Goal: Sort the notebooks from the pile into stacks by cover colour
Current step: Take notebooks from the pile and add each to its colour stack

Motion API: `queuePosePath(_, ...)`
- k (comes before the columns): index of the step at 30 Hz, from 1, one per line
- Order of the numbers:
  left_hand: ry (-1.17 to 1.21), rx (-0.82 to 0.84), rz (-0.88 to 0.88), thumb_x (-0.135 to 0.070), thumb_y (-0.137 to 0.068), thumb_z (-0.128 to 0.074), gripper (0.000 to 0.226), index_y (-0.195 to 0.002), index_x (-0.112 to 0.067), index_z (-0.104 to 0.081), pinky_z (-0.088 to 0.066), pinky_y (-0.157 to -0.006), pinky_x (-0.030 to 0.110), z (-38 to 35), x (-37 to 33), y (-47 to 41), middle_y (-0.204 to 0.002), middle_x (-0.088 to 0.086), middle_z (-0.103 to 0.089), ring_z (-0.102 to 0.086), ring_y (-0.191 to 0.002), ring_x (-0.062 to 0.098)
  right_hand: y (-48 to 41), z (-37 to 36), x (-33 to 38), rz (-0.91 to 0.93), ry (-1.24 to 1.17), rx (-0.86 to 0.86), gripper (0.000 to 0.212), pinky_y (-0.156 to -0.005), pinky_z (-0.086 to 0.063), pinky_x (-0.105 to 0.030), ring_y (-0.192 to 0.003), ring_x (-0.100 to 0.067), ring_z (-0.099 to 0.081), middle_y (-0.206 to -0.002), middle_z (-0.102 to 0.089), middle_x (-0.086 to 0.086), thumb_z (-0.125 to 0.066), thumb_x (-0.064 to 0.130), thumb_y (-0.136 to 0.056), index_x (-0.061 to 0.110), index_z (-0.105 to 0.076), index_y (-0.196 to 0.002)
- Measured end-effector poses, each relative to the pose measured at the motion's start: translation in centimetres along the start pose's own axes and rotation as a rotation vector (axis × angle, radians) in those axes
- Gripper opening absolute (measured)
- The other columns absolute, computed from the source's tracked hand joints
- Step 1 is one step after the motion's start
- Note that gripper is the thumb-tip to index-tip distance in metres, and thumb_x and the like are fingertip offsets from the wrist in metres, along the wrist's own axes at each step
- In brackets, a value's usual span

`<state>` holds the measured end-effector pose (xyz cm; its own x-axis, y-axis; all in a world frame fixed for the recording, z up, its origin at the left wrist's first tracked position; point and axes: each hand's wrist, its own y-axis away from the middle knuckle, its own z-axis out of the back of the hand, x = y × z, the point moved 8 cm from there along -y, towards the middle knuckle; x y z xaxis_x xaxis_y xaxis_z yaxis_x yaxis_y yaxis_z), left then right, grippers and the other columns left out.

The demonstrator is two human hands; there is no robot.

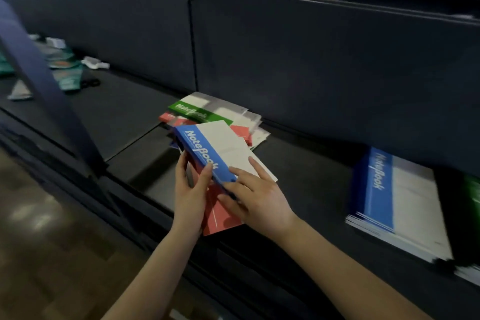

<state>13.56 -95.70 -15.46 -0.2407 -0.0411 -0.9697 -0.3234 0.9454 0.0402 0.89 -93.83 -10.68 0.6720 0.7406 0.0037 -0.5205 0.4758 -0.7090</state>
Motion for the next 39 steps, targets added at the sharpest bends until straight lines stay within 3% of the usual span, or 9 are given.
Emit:
queuePosePath(7, 0.078, 0.162, -0.012, 0.012, -0.091, -0.047, 0.061, -0.142, -0.020, -0.038, -0.053, -0.088, 0.033, -6.9, 1.6, -0.3, -0.130, 0.009, -0.058, -0.060, -0.111, 0.020, 3.7, 3.9, -5.0, -0.224, -0.138, 0.103, 0.043, -0.098, -0.044, -0.038, -0.111, -0.021, -0.057, -0.109, -0.066, -0.006, -0.042, 0.044, -0.098, 0.014, -0.073, -0.098)
queuePosePath(10, 0.030, 0.265, -0.043, 0.007, -0.091, -0.053, 0.062, -0.142, -0.026, -0.041, -0.052, -0.091, 0.032, -9.8, 1.5, 0.6, -0.129, -0.001, -0.058, -0.059, -0.114, 0.014, 5.7, 6.4, -8.9, -0.539, -0.069, 0.091, 0.039, -0.102, -0.042, -0.040, -0.119, -0.023, -0.051, -0.127, -0.058, -0.007, -0.048, 0.041, -0.091, 0.014, -0.068, -0.112)
queuePosePath(13, -0.019, 0.403, -0.070, 0.001, -0.091, -0.056, 0.059, -0.133, -0.038, -0.045, -0.051, -0.089, 0.028, -12.9, 1.4, 2.1, -0.123, -0.016, -0.061, -0.059, -0.113, 0.005, 9.0, 9.2, -12.8, -0.955, -0.148, 0.148, 0.051, -0.106, -0.031, -0.024, -0.133, -0.011, -0.034, -0.146, -0.036, 0.007, -0.056, 0.041, -0.092, 0.022, -0.046, -0.138)
queuePosePath(17, -0.080, 0.516, -0.094, -0.006, -0.091, -0.060, 0.064, -0.141, -0.035, -0.035, -0.050, -0.088, 0.024, -16.6, 1.8, 4.1, -0.124, -0.020, -0.056, -0.058, -0.111, -0.001, 13.4, 13.3, -16.1, -1.327, -0.258, 0.032, 0.065, -0.082, -0.046, -0.026, -0.104, -0.013, -0.055, -0.116, -0.054, 0.005, -0.070, 0.041, -0.081, 0.024, -0.042, -0.138)
queuePosePath(20, -0.072, 0.545, -0.062, -0.013, -0.090, -0.061, 0.074, -0.147, -0.038, -0.022, -0.051, -0.088, 0.024, -18.3, 2.3, 5.1, -0.124, -0.022, -0.053, -0.058, -0.109, -0.004, 15.2, 15.3, -16.7, -1.378, -0.303, -0.034, 0.048, -0.068, -0.049, -0.024, -0.089, -0.011, -0.061, -0.102, -0.060, 0.006, -0.072, 0.034, -0.082, 0.021, -0.047, -0.121)
queuePosePath(23, -0.084, 0.579, -0.101, -0.018, -0.091, -0.058, 0.056, -0.129, -0.050, -0.033, -0.053, -0.074, 0.013, -19.7, 2.0, 6.2, -0.113, -0.029, -0.056, -0.061, -0.100, -0.009, 16.5, 16.9, -16.7, -1.389, -0.290, -0.128, 0.034, -0.062, -0.045, -0.019, -0.081, -0.005, -0.056, -0.092, -0.057, 0.009, -0.068, 0.026, -0.087, 0.020, -0.041, -0.106)
queuePosePath(29, -0.098, 0.573, -0.110, -0.022, -0.092, -0.058, 0.054, -0.134, -0.048, -0.036, -0.052, -0.080, 0.024, -20.0, 2.0, 6.3, -0.119, -0.022, -0.055, -0.061, -0.103, 0.000, 20.5, 20.5, -17.5, -1.468, -0.175, -0.319, 0.037, -0.049, -0.038, -0.008, -0.074, -0.002, -0.055, -0.103, -0.060, 0.000, -0.064, 0.017, -0.090, 0.015, -0.041, -0.119)
queuePosePath(36, -0.130, 0.479, -0.102, -0.019, -0.095, -0.055, 0.039, -0.124, -0.045, -0.046, -0.049, -0.082, 0.028, -17.3, 1.8, 5.1, -0.116, -0.025, -0.052, -0.057, -0.105, 0.004, 22.5, 21.4, -17.9, -1.492, -0.018, -0.191, 0.058, -0.056, -0.034, -0.012, -0.090, -0.022, -0.058, -0.114, -0.055, -0.002, -0.055, 0.009, -0.095, 0.017, -0.030, -0.147)
queuePosePath(39, -0.131, 0.433, -0.103, -0.019, -0.096, -0.054, 0.036, -0.123, -0.042, -0.048, -0.050, -0.088, 0.034, -15.9, 1.9, 4.8, -0.122, -0.018, -0.054, -0.057, -0.111, 0.010, 22.3, 20.2, -17.9, -1.472, 0.018, -0.095, 0.058, -0.080, -0.034, -0.015, -0.110, -0.025, -0.055, -0.138, -0.049, -0.009, -0.052, 0.005, -0.094, 0.017, -0.031, -0.148)
